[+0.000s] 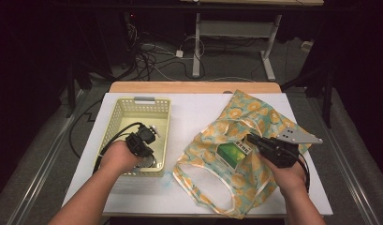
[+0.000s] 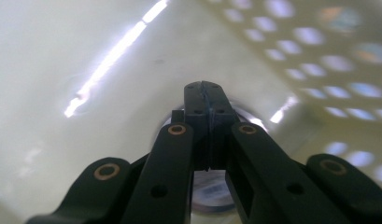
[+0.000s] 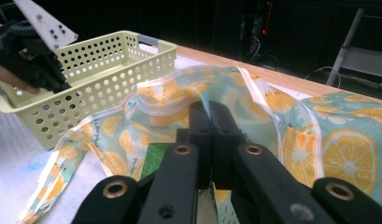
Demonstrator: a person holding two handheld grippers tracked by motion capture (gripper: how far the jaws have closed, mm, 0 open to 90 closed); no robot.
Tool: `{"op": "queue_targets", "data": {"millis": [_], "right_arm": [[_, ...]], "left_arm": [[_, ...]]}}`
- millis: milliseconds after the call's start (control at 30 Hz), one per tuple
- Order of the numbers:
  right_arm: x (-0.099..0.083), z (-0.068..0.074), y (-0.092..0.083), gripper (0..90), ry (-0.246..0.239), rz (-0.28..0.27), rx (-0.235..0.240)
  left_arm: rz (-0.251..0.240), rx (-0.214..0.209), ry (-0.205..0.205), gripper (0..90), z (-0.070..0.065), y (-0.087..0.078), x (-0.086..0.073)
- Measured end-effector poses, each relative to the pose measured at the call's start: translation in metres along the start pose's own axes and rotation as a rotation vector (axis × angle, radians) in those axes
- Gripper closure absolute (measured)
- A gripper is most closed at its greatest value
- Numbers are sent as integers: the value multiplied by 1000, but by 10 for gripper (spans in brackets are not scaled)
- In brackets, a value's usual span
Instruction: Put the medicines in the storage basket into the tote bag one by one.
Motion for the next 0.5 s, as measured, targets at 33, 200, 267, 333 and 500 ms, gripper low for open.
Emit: {"op": "queue_targets", "data": {"millis": [33,200,267,333,500], "right_arm": [[0,0,0,900,-1,-1,0],[0,0,1,900,-1,1,-1],[0,1,1,900,-6,2,2],[0,3,1,900,-8,2,4],[1,1,-1,900,-2,-2,1]], "left_arm": [[-10,-9,-1,879,0,-1,1],[-36,-152,72,879,-35,0,11],[35,-155,90,879,-40,8,7],[77,-124,67,879,-35,12,4],[105,9,19,879,-2,13,-1]]}}
Point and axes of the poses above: each handheld gripper's, and its own axes: y roughly forward along the jaws, x roughly out of its top, z roughly to its left, the point moved 10 cm from there along y, roughly forward along the jaws, and after that the axes turned 9 degrees about -x, right-handed, at the moved point
